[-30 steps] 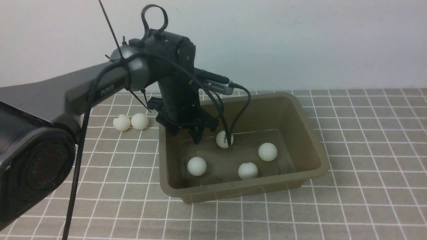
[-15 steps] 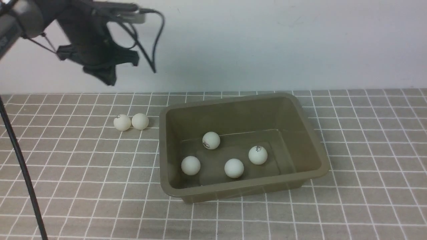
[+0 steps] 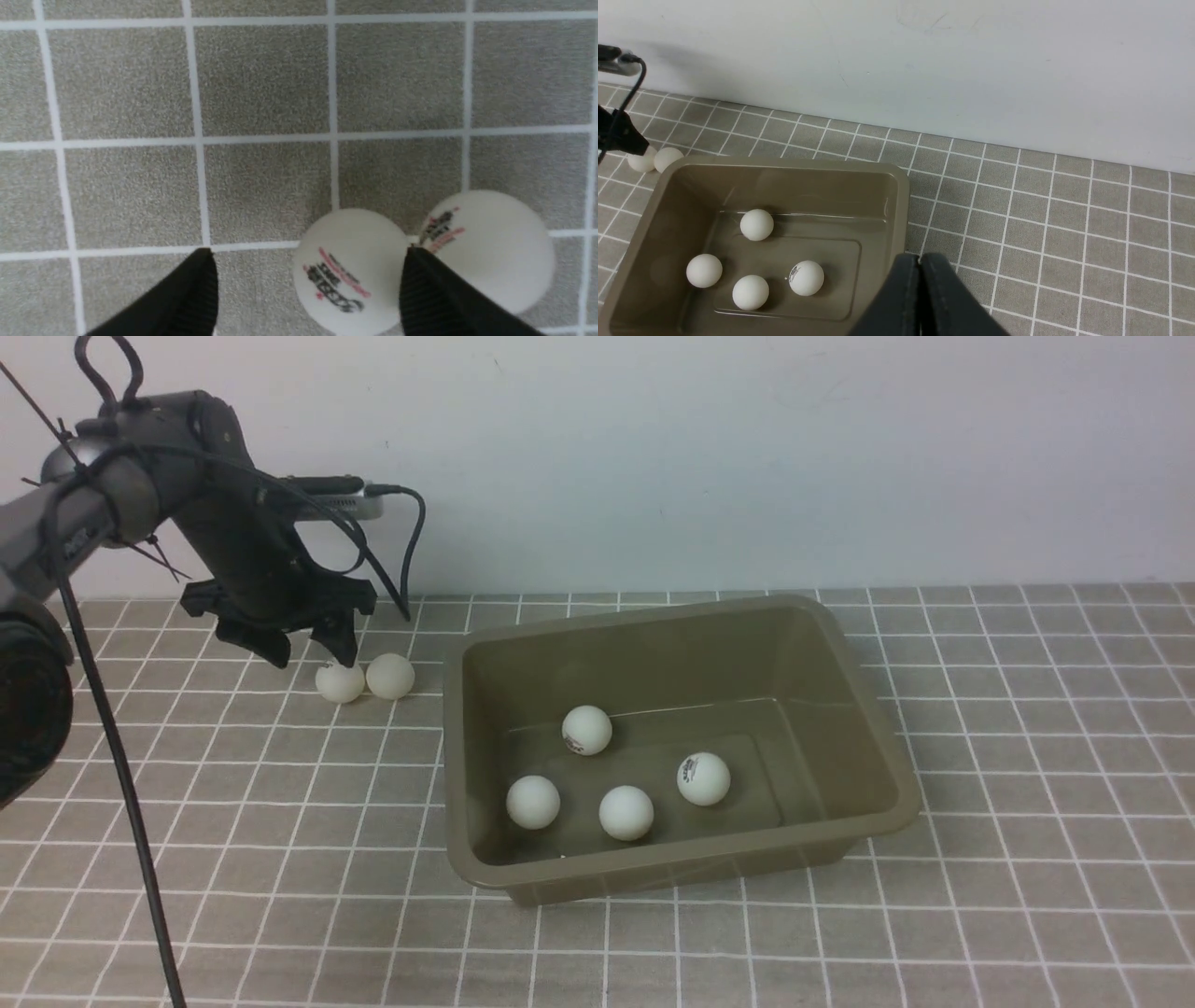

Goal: Put the table tennis balls into the box on the grey coffee tablecloth.
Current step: 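Reach for and grasp a ping pong ball on the table beside the basket, then drop the ball into the bin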

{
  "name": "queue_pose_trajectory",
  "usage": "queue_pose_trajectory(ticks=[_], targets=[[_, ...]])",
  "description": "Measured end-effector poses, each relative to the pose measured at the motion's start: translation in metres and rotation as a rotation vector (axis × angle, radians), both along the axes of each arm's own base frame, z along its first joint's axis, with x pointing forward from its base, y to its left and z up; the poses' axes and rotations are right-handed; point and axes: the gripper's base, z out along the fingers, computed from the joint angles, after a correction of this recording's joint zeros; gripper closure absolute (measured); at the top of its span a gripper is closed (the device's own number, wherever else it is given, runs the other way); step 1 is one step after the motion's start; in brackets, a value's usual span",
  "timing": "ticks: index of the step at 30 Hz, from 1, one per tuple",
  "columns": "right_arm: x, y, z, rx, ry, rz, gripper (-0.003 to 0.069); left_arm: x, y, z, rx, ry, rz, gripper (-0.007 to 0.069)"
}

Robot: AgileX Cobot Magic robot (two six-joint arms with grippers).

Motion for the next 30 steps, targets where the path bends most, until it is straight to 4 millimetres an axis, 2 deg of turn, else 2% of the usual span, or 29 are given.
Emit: queue_pose_trajectory(ticks=[6,8,10,14,16,20,21,22,23,24,26,28,30], targets=[[0.000,0.000,0.000,0.003,-0.001,0.001,0.0673,0.003,0.001,-0.014,0.014,0.013,0.003,0.0183],[0.000,0.000,0.000,0.003,-0.002,0.001,0.0673,0.003,0.001,-0.019,0.014,0.021,0.004,0.0213],[0.000,0.000,0.000,0.003,-0.002,0.001,0.0673,0.004,0.001,-0.024,0.013,0.032,0.004,0.0274],[0.000,0.000,0.000,0.003,-0.002,0.001,0.0673,0.005,0.001,-0.023,0.026,0.023,-0.007,0.0279],[0.000,0.000,0.000,0.003,-0.002,0.001,0.0673,0.005,0.002,-0.016,0.048,0.026,-0.023,0.0280],[0.000,0.000,0.000,0.003,-0.003,0.001,0.0673,0.002,0.001,0.034,0.054,-0.014,-0.034,0.0280],[0.000,0.000,0.000,0.003,-0.003,0.001,0.0673,-0.001,-0.004,0.066,0.032,-0.082,-0.046,0.0280],[0.000,0.000,0.000,0.003,-0.003,0.001,0.0673,-0.001,-0.005,0.067,0.027,-0.084,-0.048,0.0280],[0.000,0.000,0.000,0.003,-0.003,0.001,0.0673,-0.005,-0.010,0.086,0.008,-0.124,-0.064,0.0280],[0.000,0.000,0.000,0.004,-0.006,0.001,0.0673,-0.013,-0.028,0.113,-0.052,-0.181,-0.121,0.0280],[0.000,0.000,0.001,0.004,-0.008,0.000,0.0673,-0.021,-0.050,0.133,-0.117,-0.224,-0.192,0.0280],[0.001,0.000,0.001,0.005,-0.013,0.000,0.0673,-0.028,-0.080,0.140,-0.179,-0.242,-0.288,0.0280],[0.001,0.000,0.001,0.005,-0.013,0.000,0.0673,-0.035,-0.117,0.134,-0.195,-0.230,-0.400,0.0280]])
